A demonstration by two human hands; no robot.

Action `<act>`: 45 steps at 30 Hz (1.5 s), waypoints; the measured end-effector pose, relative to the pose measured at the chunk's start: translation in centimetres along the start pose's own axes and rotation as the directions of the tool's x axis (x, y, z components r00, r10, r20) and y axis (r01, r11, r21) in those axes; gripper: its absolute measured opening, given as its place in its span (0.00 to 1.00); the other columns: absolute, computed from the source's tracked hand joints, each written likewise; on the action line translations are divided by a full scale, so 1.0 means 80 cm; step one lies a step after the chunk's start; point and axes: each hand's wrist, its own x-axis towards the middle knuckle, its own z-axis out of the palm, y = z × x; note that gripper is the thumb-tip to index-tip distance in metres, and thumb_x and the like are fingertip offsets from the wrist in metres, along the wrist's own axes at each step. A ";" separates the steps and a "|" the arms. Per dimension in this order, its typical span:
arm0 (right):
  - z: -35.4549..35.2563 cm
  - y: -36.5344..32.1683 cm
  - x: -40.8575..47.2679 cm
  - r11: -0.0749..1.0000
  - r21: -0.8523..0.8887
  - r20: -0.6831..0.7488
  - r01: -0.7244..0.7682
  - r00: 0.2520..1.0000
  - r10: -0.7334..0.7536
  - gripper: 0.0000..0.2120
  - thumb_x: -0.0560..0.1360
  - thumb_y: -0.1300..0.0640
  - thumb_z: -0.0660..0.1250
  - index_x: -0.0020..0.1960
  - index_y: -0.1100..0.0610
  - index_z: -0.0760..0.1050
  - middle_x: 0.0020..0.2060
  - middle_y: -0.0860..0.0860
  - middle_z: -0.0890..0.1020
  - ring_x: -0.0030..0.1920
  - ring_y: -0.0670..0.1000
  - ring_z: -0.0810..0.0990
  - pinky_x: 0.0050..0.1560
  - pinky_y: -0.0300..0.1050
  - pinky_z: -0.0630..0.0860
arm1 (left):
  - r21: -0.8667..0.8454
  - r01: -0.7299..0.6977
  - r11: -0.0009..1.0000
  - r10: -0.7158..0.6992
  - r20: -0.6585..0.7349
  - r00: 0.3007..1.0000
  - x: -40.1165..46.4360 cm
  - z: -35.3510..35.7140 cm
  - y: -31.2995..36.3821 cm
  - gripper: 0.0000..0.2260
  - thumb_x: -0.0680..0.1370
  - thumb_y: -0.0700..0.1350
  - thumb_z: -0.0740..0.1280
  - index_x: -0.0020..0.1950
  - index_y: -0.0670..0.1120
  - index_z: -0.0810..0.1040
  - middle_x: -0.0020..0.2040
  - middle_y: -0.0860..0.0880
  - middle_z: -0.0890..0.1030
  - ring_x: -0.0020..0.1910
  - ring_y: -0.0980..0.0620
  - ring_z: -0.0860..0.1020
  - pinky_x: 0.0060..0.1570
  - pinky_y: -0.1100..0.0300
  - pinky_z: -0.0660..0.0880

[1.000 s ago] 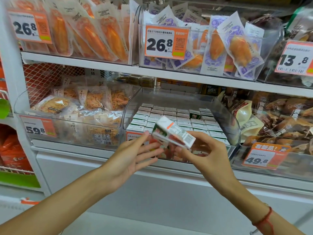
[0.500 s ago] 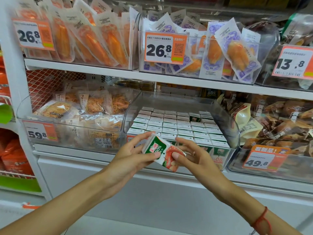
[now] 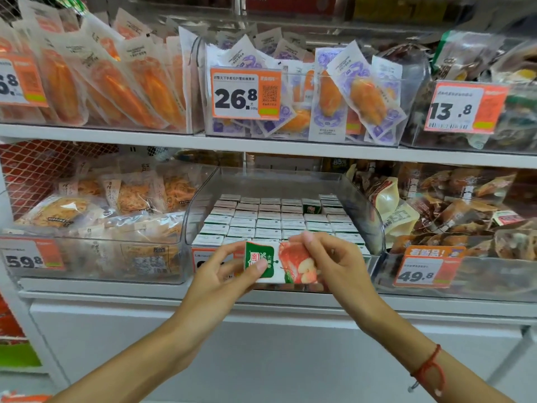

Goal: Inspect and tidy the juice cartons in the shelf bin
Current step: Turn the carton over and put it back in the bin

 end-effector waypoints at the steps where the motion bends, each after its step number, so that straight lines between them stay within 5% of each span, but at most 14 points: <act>1: -0.007 0.001 0.007 0.999 -0.035 -0.029 0.013 0.999 -0.014 0.14 0.75 0.44 0.62 0.45 0.49 0.83 0.39 0.44 0.85 0.39 0.43 0.84 0.36 0.38 0.80 | 0.001 -0.007 1.000 0.007 -0.016 1.000 0.003 0.003 0.001 0.26 0.65 0.56 0.73 0.62 0.56 0.75 0.53 0.54 0.85 0.54 0.54 0.83 0.63 0.52 0.74; 5: -0.068 0.019 0.046 0.891 -0.445 -0.201 0.092 0.959 -0.200 0.07 0.79 0.52 0.64 0.55 0.47 0.80 0.46 0.40 0.83 0.49 0.41 0.80 0.49 0.36 0.74 | 0.035 -0.078 0.996 0.081 -0.096 0.992 0.035 0.014 0.013 0.17 0.69 0.56 0.72 0.56 0.65 0.74 0.53 0.58 0.83 0.52 0.59 0.83 0.52 0.61 0.78; 8: -0.124 0.045 0.070 0.528 -0.845 -0.156 0.079 0.909 -0.386 0.13 0.77 0.57 0.67 0.61 0.56 0.78 0.54 0.51 0.82 0.57 0.53 0.77 0.52 0.44 0.71 | 0.096 -0.177 0.980 0.190 -0.151 0.970 0.088 0.025 0.025 0.15 0.75 0.50 0.71 0.59 0.61 0.72 0.57 0.57 0.80 0.51 0.59 0.82 0.46 0.68 0.76; 11: -0.148 0.077 0.080 0.234 -0.966 -0.014 0.111 0.880 -0.474 0.15 0.77 0.56 0.65 0.61 0.60 0.79 0.61 0.56 0.80 0.62 0.60 0.77 0.64 0.55 0.70 | 0.263 -0.315 0.912 0.355 -0.119 0.927 0.150 0.049 0.028 0.18 0.77 0.43 0.70 0.64 0.53 0.69 0.59 0.53 0.77 0.53 0.60 0.78 0.47 0.68 0.76; 14: -0.151 0.094 0.082 0.234 -0.965 -0.025 0.120 0.844 -0.536 0.18 0.78 0.51 0.60 0.62 0.59 0.79 0.63 0.54 0.80 0.63 0.56 0.77 0.67 0.53 0.68 | 0.411 -0.387 0.825 0.442 -0.044 0.896 0.202 0.074 0.017 0.17 0.77 0.42 0.71 0.63 0.50 0.70 0.58 0.52 0.77 0.51 0.63 0.77 0.49 0.61 0.78; 17: -0.149 0.100 0.084 0.233 -0.964 -0.040 0.128 0.796 -0.604 0.19 0.79 0.52 0.56 0.60 0.58 0.80 0.62 0.53 0.80 0.62 0.55 0.77 0.67 0.50 0.66 | 0.553 -0.403 0.729 0.452 0.051 0.890 0.239 0.091 -0.002 0.18 0.77 0.44 0.71 0.65 0.52 0.72 0.57 0.52 0.79 0.56 0.50 0.78 0.53 0.52 0.77; 23: -0.149 0.103 0.084 0.222 -0.961 -0.028 0.165 0.740 -0.672 0.20 0.81 0.50 0.53 0.56 0.56 0.82 0.60 0.52 0.81 0.60 0.53 0.79 0.67 0.48 0.65 | 0.617 -0.415 0.668 0.363 0.217 0.906 0.283 0.091 0.000 0.21 0.77 0.40 0.71 0.69 0.50 0.73 0.65 0.52 0.76 0.64 0.52 0.74 0.59 0.63 0.73; 27: -0.148 0.105 0.084 0.207 -0.965 -0.024 0.161 0.732 -0.681 0.20 0.82 0.50 0.53 0.56 0.56 0.82 0.59 0.52 0.82 0.50 0.52 0.80 0.64 0.47 0.66 | 0.654 -0.427 0.625 0.195 0.398 0.896 0.302 0.086 0.017 0.22 0.77 0.38 0.70 0.71 0.46 0.71 0.63 0.57 0.70 0.60 0.59 0.70 0.46 0.83 0.66; 32: -0.147 0.104 0.085 0.212 -0.965 -0.034 0.154 0.728 -0.684 0.19 0.81 0.50 0.54 0.56 0.56 0.81 0.58 0.52 0.82 0.48 0.53 0.81 0.63 0.48 0.67 | 0.769 -0.392 0.505 0.055 0.425 0.904 0.326 0.093 0.032 0.23 0.78 0.45 0.69 0.73 0.51 0.69 0.71 0.51 0.71 0.68 0.53 0.70 0.62 0.63 0.68; 38: -0.147 0.106 0.084 0.211 -0.965 -0.037 0.156 0.714 -0.699 0.19 0.81 0.51 0.54 0.55 0.56 0.81 0.58 0.52 0.82 0.47 0.53 0.81 0.62 0.48 0.68 | 0.861 -0.314 0.399 -0.175 0.407 0.896 0.329 0.106 0.010 0.24 0.80 0.48 0.66 0.76 0.49 0.64 0.71 0.47 0.71 0.68 0.48 0.71 0.63 0.62 0.66; 43: -0.148 0.108 0.085 0.212 -0.964 -0.039 0.160 0.704 -0.709 0.19 0.81 0.51 0.53 0.53 0.56 0.82 0.58 0.52 0.82 0.46 0.53 0.80 0.61 0.49 0.69 | 0.855 -0.303 0.420 -0.153 0.396 0.905 0.330 0.096 -0.009 0.18 0.83 0.41 0.60 0.74 0.46 0.68 0.73 0.48 0.70 0.71 0.50 0.68 0.54 0.75 0.60; 45: -0.148 0.109 0.086 0.214 -0.963 -0.042 0.162 0.698 -0.715 0.19 0.81 0.51 0.52 0.53 0.56 0.82 0.58 0.52 0.82 0.46 0.53 0.80 0.61 0.48 0.69 | 0.845 -0.303 0.440 -0.134 0.395 0.909 0.332 0.095 -0.012 0.17 0.84 0.41 0.59 0.72 0.46 0.71 0.73 0.49 0.70 0.71 0.50 0.68 0.57 0.73 0.60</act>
